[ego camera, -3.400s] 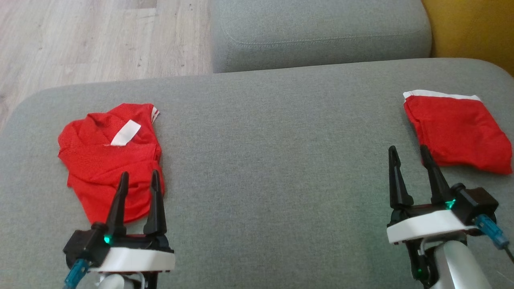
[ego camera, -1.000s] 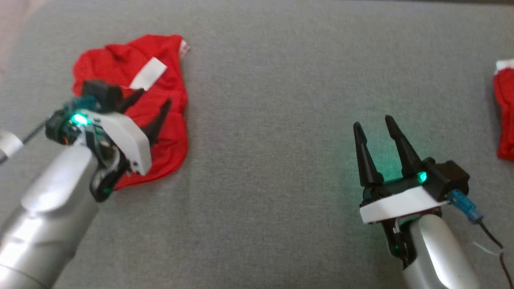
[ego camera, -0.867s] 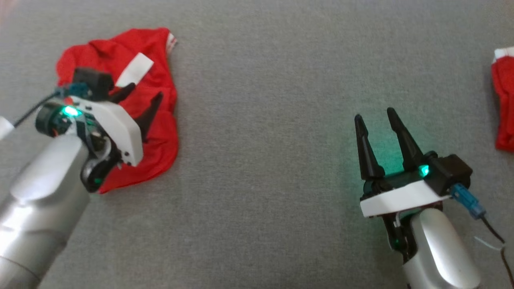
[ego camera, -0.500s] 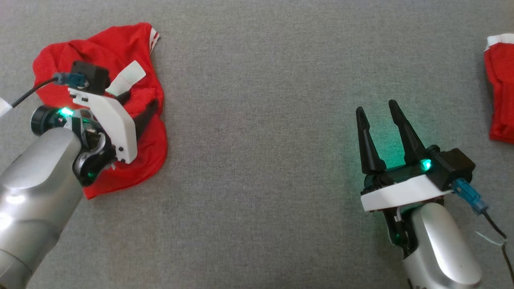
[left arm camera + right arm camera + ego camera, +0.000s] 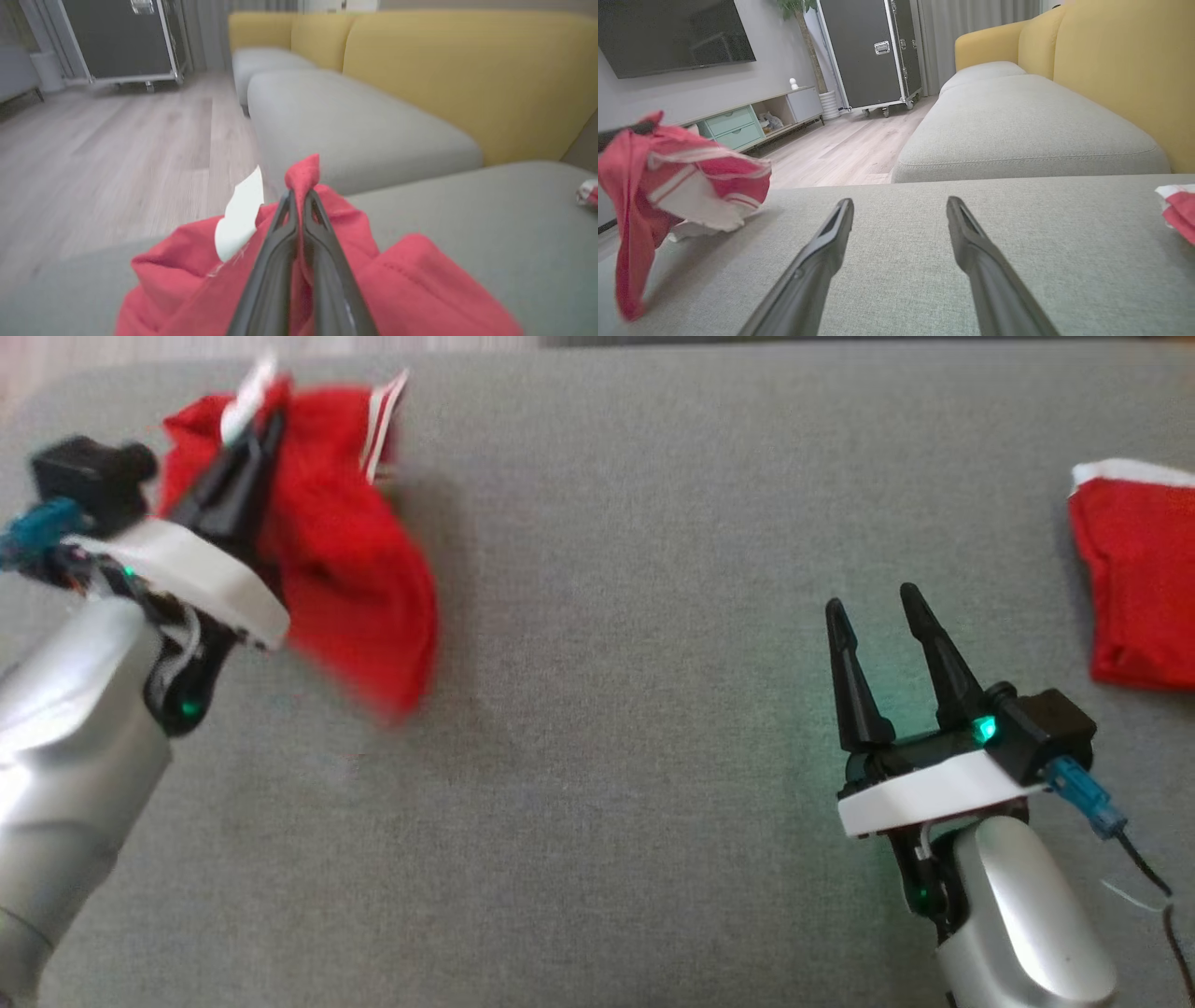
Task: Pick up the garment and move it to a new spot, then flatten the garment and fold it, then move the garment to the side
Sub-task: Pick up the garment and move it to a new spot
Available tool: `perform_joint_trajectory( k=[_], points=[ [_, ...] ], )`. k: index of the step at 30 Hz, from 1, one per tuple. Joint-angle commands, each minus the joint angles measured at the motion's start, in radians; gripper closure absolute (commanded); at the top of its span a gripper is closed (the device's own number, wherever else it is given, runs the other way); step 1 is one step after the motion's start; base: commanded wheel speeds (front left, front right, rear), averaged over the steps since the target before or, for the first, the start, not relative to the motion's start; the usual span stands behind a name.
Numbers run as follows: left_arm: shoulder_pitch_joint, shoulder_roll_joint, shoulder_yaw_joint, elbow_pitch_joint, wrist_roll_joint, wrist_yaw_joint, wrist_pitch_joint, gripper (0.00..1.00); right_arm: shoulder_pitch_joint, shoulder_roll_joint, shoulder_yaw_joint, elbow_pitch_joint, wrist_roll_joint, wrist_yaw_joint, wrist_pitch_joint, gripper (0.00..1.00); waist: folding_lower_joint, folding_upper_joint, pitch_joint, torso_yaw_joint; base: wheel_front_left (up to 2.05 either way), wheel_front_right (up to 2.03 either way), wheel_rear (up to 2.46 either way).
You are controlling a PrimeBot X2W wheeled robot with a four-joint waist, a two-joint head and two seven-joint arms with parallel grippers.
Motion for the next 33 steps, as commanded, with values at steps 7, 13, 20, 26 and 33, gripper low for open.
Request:
perform_joint_trajectory(
  k=[7,13,20,26,33],
  points=[
    [-0.078,0.041,0.183,-0.117,0.049,0.035,-0.094,1.00,0.017,0.000,0.024,-0.018,0.028,-0.001,-0.011,0.00,0.0000,0.0000,-0.078,-0.010,0.00,0.00,0.00],
    [-0.009,0.029,0.276,-0.244,0.123,0.048,-0.095,1.00,0.020,0.000,0.034,-0.020,0.047,-0.001,-0.011,0.00,0.0000,0.0000,-0.095,-0.038,0.00,0.00,0.00],
    [0.014,0.012,0.254,-0.280,0.160,0.050,-0.092,1.00,0.003,0.000,0.037,-0.040,0.064,-0.001,-0.011,0.00,0.0000,0.0000,-0.072,-0.096,0.00,0.00,0.00],
    [-0.005,-0.027,0.197,-0.296,0.197,0.047,-0.068,1.00,-0.022,0.000,0.036,-0.072,0.081,-0.001,-0.011,0.00,0.0000,0.0000,-0.031,-0.176,0.00,0.00,0.00],
    [-0.036,-0.128,0.123,-0.203,0.219,0.036,-0.044,0.00,-0.046,0.000,0.028,-0.110,0.101,-0.001,-0.011,0.00,0.0000,0.0000,0.026,-0.271,0.00,0.00,0.00]
  ],
)
